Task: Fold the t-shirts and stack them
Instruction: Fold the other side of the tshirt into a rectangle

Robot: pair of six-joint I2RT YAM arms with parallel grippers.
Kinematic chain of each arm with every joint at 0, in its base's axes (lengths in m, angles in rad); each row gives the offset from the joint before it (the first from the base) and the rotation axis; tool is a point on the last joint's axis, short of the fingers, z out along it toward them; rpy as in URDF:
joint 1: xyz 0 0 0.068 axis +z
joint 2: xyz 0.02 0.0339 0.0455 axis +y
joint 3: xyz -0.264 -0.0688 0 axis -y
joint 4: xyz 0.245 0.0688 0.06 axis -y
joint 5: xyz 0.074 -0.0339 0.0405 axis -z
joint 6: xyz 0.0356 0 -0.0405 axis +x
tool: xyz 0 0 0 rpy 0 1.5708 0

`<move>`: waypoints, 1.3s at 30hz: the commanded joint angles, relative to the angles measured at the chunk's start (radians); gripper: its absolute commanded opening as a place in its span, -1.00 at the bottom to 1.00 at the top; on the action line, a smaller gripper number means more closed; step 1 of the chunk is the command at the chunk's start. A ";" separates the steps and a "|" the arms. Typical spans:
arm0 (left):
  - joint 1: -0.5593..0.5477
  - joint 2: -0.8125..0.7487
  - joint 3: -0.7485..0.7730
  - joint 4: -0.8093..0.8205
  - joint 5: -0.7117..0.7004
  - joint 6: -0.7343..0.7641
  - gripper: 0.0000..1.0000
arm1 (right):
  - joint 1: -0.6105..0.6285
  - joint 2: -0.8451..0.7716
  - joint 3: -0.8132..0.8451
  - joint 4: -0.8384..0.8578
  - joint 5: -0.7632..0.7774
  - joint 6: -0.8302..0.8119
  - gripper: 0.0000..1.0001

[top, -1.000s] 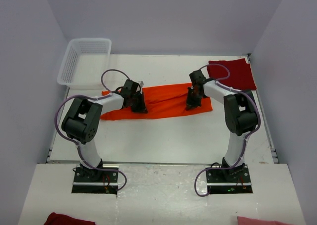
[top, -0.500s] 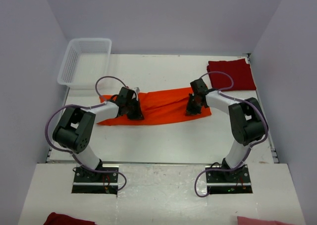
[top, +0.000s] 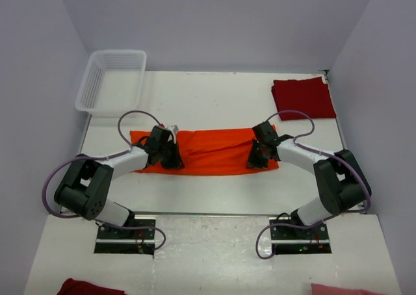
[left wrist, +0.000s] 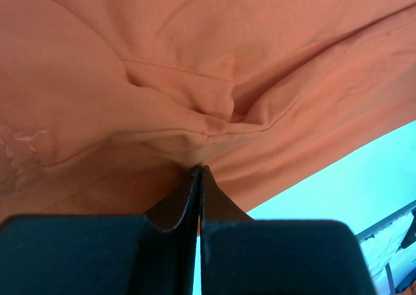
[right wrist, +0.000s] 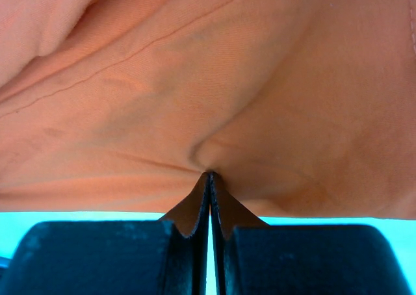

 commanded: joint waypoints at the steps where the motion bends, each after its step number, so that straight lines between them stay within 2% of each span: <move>1: -0.013 -0.052 -0.047 -0.048 -0.036 -0.016 -1.00 | 0.015 -0.057 -0.067 -0.017 0.059 0.054 -1.00; 13: -0.078 -0.199 -0.153 -0.049 -0.038 -0.077 -1.00 | 0.039 -0.244 -0.185 -0.042 0.067 0.109 -1.00; 17: -0.116 -0.260 -0.147 -0.096 -0.095 -0.086 -1.00 | 0.063 -0.301 -0.173 -0.048 0.067 0.077 -1.00; 20: -0.150 -0.320 -0.083 -0.179 -0.173 -0.085 -1.00 | 0.101 -0.355 -0.124 -0.068 0.088 0.023 -0.99; 22: -0.170 -0.364 -0.003 -0.228 -0.219 -0.080 -1.00 | 0.126 -0.385 -0.078 -0.108 0.100 -0.021 -0.85; 25: -0.193 -0.406 0.120 -0.319 -0.305 -0.066 -0.87 | 0.173 -0.396 0.029 -0.135 0.062 -0.095 -0.64; 26: -0.193 -0.412 0.185 -0.371 -0.378 -0.065 -0.78 | 0.183 -0.384 0.089 -0.120 0.022 -0.118 -0.60; 27: -0.191 -0.417 0.215 -0.405 -0.432 -0.071 -0.72 | 0.196 -0.334 0.159 -0.111 -0.039 -0.156 -0.49; 28: -0.191 -0.417 0.248 -0.443 -0.504 -0.088 -0.71 | 0.206 -0.298 0.206 -0.109 -0.062 -0.176 -0.44; 29: -0.190 -0.417 0.302 -0.515 -0.633 -0.109 -0.70 | 0.218 -0.259 0.249 -0.120 -0.074 -0.204 -0.34; 30: -0.185 -0.412 0.319 -0.531 -0.670 -0.123 -0.69 | 0.230 -0.219 0.295 -0.128 -0.085 -0.219 -0.31; 32: -0.141 -0.402 0.362 -0.537 -0.673 -0.115 -0.67 | 0.279 -0.084 0.428 -0.146 -0.096 -0.262 -0.23; 34: -0.049 -0.357 0.396 -0.549 -0.609 -0.099 -0.68 | 0.325 0.010 0.566 -0.174 -0.087 -0.284 -0.22; 36: 0.037 -0.316 0.425 -0.534 -0.569 -0.059 -0.69 | 0.344 0.133 0.640 -0.207 -0.062 -0.304 -0.20; 39: 0.111 -0.241 0.465 -0.523 -0.538 -0.023 -0.69 | 0.365 0.268 0.756 -0.210 -0.122 -0.341 -0.17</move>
